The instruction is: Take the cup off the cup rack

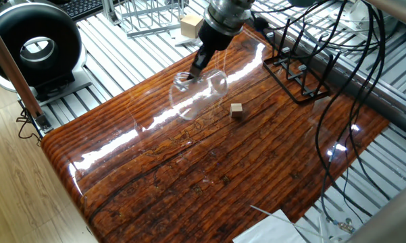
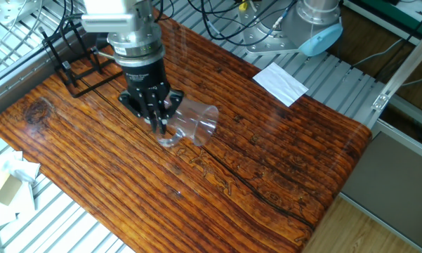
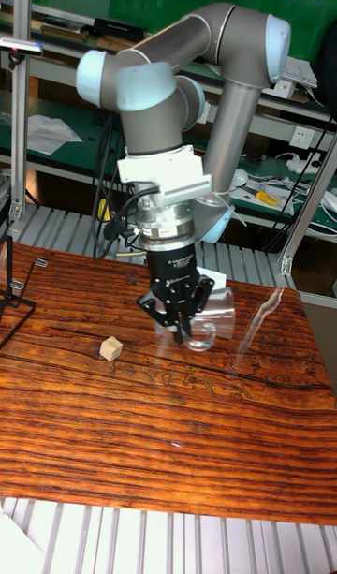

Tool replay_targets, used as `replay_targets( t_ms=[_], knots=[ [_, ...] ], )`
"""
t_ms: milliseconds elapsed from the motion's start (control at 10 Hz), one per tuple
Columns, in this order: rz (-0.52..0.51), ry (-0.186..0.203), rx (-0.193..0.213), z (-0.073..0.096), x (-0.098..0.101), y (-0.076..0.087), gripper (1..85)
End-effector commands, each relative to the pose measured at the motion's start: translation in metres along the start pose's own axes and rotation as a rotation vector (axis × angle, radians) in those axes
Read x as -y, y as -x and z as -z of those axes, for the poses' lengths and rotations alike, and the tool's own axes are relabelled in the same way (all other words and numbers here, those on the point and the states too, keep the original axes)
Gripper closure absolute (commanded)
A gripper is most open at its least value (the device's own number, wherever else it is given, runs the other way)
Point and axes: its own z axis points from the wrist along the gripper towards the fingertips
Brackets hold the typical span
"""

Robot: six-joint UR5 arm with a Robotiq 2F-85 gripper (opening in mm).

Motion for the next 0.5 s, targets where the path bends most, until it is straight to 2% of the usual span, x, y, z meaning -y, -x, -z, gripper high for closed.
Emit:
replay_targets(
  t_ms=[0,400],
  knots=[
    [-0.084,0.119,0.069,-0.003,-0.019,0.020,84.3],
    [-0.129,0.255,0.150,-0.006,-0.033,0.041,84.3]
  ],
)
